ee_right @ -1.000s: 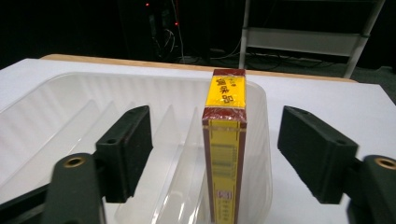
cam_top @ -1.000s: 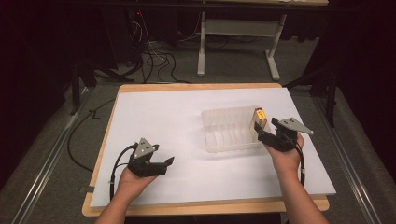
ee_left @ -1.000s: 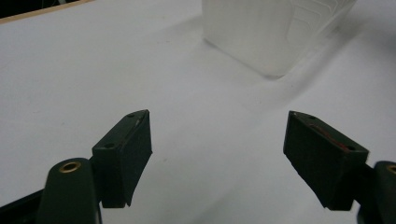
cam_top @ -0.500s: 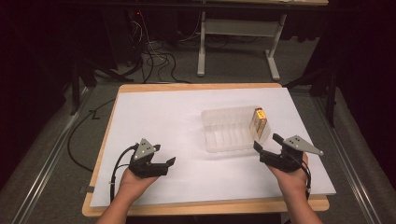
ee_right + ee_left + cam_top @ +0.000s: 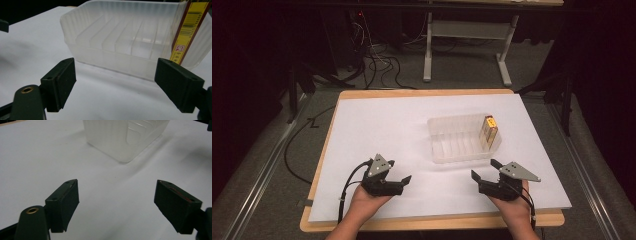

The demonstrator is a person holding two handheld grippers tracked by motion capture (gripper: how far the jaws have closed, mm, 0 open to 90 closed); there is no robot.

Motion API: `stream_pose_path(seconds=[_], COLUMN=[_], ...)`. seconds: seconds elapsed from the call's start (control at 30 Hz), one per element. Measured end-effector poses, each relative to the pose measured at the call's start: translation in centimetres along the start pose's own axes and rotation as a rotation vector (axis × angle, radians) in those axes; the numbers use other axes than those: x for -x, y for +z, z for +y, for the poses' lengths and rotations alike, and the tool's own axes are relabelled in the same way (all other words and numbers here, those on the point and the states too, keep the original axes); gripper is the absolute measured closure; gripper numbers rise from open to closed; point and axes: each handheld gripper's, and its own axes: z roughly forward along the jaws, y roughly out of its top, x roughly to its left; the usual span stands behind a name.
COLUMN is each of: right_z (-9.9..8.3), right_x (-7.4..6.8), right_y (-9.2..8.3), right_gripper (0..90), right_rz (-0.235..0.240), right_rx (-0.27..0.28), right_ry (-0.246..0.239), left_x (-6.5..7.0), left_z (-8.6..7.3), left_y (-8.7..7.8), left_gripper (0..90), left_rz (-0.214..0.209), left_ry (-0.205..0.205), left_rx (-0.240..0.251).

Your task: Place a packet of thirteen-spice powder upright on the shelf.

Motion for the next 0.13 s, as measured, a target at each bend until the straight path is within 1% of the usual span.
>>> stream_pose_path(seconds=[0.13], right_z=[-0.11], right_x=[0.44], right_y=[-0.15], right_gripper=[18.5], right_rz=[-0.004], right_rx=[-0.002], right_ry=[0.004], left_x=[0.36], left_z=[-0.04], left_y=[0.16], left_gripper=[20.0], left_rz=[-0.004], left_ry=[-0.002], left_rx=[-0.004])
